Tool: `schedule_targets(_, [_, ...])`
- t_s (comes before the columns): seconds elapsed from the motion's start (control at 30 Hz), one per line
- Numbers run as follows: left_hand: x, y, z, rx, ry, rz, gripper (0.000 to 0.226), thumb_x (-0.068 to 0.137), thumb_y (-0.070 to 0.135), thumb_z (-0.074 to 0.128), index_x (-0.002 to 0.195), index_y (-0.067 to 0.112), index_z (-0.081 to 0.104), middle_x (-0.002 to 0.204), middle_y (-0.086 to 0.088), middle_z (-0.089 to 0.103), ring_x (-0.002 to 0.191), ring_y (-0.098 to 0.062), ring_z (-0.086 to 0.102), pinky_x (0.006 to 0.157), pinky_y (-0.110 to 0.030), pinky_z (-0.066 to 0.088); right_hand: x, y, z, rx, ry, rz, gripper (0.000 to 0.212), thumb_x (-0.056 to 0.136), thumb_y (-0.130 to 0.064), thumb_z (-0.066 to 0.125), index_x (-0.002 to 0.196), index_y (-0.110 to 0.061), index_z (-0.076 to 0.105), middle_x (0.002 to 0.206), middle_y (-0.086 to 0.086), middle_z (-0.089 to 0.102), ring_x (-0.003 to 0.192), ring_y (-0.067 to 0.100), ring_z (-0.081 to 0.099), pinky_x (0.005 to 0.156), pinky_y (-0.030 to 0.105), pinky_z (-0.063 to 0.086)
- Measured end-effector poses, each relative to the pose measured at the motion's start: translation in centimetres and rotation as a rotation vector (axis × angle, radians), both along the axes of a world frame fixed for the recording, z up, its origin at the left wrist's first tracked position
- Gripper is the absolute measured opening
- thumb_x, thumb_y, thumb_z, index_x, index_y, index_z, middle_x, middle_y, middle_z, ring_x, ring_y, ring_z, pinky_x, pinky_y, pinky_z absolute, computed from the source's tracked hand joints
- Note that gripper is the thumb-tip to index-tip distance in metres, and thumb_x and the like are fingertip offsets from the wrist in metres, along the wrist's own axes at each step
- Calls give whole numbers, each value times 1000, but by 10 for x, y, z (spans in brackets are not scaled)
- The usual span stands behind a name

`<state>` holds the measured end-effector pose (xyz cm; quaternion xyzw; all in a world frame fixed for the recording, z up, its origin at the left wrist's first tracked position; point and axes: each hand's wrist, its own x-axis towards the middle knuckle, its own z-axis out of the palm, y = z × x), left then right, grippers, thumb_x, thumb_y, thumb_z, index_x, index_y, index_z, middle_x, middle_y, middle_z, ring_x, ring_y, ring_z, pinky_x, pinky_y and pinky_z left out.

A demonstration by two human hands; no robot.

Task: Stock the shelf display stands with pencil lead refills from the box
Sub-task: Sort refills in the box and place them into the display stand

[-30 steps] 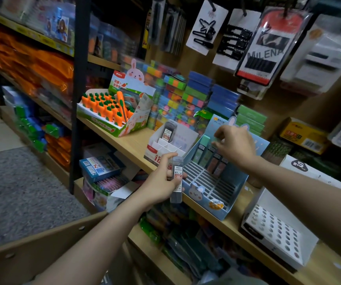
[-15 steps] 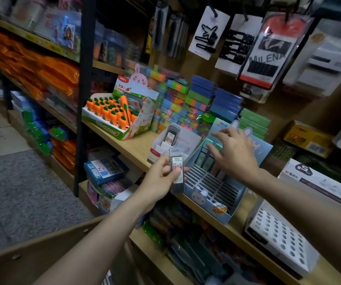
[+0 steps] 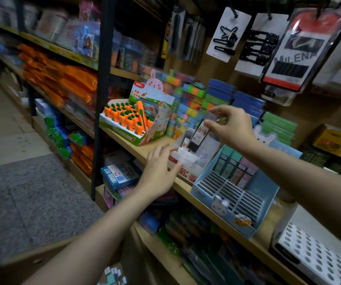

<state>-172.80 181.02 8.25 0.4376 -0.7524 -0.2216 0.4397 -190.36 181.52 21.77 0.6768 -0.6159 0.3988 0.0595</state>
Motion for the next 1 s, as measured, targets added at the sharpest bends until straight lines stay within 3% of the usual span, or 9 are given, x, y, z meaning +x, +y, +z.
schedule_targets(0.07, [2, -5, -1, -61, -140, -33, 55, 95, 42, 54, 145, 28, 36, 156, 3, 25, 144, -16, 15, 117, -40, 21, 1, -17, 0, -52, 13, -32, 29, 84, -24, 75, 112, -22, 70, 97, -7, 63, 75, -1, 61, 66, 8, 47])
schedule_targets(0.17, [0, -10, -5, -72, -293, -65, 63, 95, 49, 50, 150, 38, 22, 162, 11, 8, 148, -10, 1, 118, -46, 12, 5, -40, -16, -55, 65, -53, 29, 85, -21, 75, 113, -18, 70, 103, 2, 69, 81, 12, 62, 82, 31, 56])
schedule_targets(0.23, [1, -13, -9, -59, -337, -88, 61, 96, 51, 47, 150, 41, 21, 162, 12, 6, 148, -10, 1, 119, -44, 13, 5, -51, -27, -67, 100, -67, 30, 85, -21, 75, 114, -17, 70, 105, 4, 69, 86, 13, 61, 85, 36, 56])
schedule_targets(0.43, [0, -17, -15, -129, -294, -85, 53, 98, 45, 45, 148, 32, 34, 159, 5, 17, 147, -13, 10, 119, -36, 21, 2, -69, -42, -54, 133, -105, 34, 84, -25, 75, 117, -19, 69, 110, 6, 66, 93, 21, 63, 88, 40, 53])
schedule_targets(0.67, [-2, -14, -21, -103, -207, -110, 53, 98, 41, 50, 147, 37, 32, 155, 21, -5, 146, -13, 15, 112, -37, 36, 6, -70, -56, -21, 176, -93, 30, 82, -25, 77, 111, -16, 72, 109, 5, 62, 94, 22, 62, 85, 40, 53])
schedule_targets(0.8, [-3, -9, -19, -64, -214, -114, 59, 98, 37, 50, 150, 42, 23, 155, 22, -10, 145, -13, 17, 106, -35, 42, 7, -60, -66, -12, 374, -68, 22, 92, -21, 65, 112, -17, 73, 109, 6, 62, 98, 27, 60, 80, 44, 53])
schedule_targets(0.87, [-3, -6, -19, -42, -228, -125, 64, 98, 35, 52, 151, 42, 18, 154, 24, -15, 146, -13, 15, 106, -34, 42, 6, -54, -69, 41, 449, -64, 28, 92, -15, 60, 119, -13, 69, 114, 10, 61, 104, 31, 58, 83, 43, 52])
schedule_targets(0.93, [-1, -2, -19, -33, -227, -137, 67, 97, 34, 53, 151, 42, 14, 155, 25, -17, 147, -11, 10, 108, -34, 40, 8, -47, -65, 70, 421, -64, 39, 92, -13, 58, 131, -10, 60, 123, 12, 57, 114, 30, 54, 92, 42, 48])
schedule_targets(1.0, [5, 4, -21, -53, -179, -136, 67, 98, 31, 53, 152, 40, 15, 159, 20, -12, 148, -9, 8, 112, -32, 35, 14, -34, -56, 13, 241, -39, 46, 92, -13, 58, 138, -13, 52, 128, 8, 53, 115, 21, 53, 98, 36, 47])
